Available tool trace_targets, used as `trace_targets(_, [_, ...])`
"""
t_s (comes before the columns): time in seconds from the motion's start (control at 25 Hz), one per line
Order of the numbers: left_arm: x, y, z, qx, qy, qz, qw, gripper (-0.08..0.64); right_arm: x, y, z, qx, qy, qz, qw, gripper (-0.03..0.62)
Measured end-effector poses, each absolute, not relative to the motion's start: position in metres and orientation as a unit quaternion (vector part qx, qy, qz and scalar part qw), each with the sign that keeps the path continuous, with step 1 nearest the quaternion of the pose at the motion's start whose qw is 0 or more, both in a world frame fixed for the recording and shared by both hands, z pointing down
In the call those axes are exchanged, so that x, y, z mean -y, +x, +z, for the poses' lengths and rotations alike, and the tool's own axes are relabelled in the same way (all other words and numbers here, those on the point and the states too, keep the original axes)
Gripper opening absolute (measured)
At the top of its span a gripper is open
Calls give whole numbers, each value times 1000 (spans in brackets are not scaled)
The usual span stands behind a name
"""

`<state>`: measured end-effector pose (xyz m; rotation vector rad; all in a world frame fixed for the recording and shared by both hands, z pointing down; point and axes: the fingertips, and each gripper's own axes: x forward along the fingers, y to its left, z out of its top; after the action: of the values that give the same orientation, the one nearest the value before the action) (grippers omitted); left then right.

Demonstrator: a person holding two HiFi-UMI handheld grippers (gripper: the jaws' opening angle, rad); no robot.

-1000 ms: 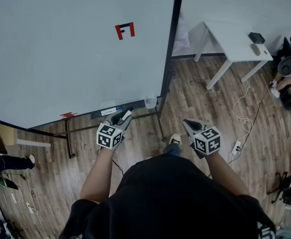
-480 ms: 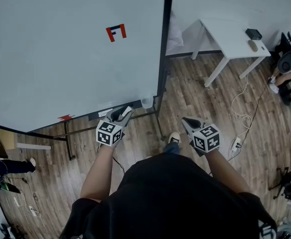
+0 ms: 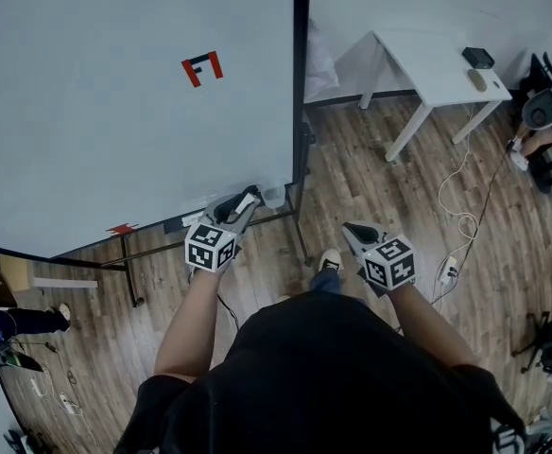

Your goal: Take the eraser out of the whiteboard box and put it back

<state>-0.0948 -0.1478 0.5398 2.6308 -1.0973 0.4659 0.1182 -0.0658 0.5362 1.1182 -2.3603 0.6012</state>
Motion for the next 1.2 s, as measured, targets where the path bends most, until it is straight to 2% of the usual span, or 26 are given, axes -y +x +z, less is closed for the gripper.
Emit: trace_targets(1.2, [200, -35, 560, 322, 921, 167, 141, 150, 100, 141, 559, 839, 423, 249, 237, -6])
